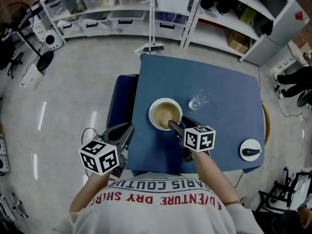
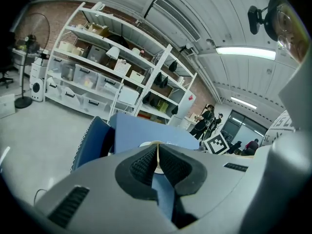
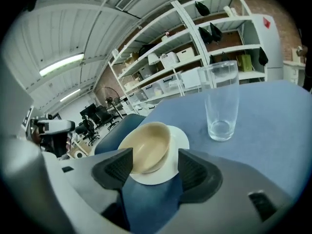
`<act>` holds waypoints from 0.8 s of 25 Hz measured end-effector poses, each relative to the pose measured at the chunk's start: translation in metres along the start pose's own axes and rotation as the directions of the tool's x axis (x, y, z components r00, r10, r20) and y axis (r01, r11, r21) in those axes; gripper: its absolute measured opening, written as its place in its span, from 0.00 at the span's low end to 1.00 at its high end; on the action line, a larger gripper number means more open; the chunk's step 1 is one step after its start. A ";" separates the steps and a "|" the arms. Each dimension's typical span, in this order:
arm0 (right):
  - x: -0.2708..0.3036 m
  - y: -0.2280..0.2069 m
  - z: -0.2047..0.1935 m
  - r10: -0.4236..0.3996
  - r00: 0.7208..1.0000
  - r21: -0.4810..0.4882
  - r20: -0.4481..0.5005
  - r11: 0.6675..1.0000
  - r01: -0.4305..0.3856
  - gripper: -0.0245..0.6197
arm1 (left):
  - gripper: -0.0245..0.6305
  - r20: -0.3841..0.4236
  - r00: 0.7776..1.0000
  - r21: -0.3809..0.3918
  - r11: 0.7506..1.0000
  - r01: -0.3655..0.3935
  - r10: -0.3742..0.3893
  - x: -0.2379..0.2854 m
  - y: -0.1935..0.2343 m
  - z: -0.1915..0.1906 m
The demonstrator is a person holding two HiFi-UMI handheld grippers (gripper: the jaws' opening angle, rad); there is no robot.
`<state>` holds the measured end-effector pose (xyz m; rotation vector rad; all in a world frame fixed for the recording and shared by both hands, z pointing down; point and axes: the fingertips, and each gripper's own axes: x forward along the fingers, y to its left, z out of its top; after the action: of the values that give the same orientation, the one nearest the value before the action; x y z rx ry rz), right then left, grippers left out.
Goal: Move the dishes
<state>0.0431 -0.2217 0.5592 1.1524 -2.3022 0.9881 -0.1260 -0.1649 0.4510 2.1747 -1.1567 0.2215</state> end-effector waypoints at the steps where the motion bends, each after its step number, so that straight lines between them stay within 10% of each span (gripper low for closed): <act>1: 0.001 0.001 -0.003 0.005 1.000 0.023 -0.008 1.000 -0.005 0.48 | 0.09 0.000 1.000 0.000 1.000 0.000 0.000 0.000 0.000 -0.001; 20: 0.000 -0.011 0.000 -0.079 0.996 0.222 0.037 0.973 0.069 0.09 | 0.09 -0.002 1.000 0.006 1.000 -0.002 0.002 -0.008 0.002 -0.001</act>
<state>0.0516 -0.2262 0.5642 1.3510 -2.2085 1.2254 -0.1319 -0.1599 0.4491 2.1784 -1.1588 0.2282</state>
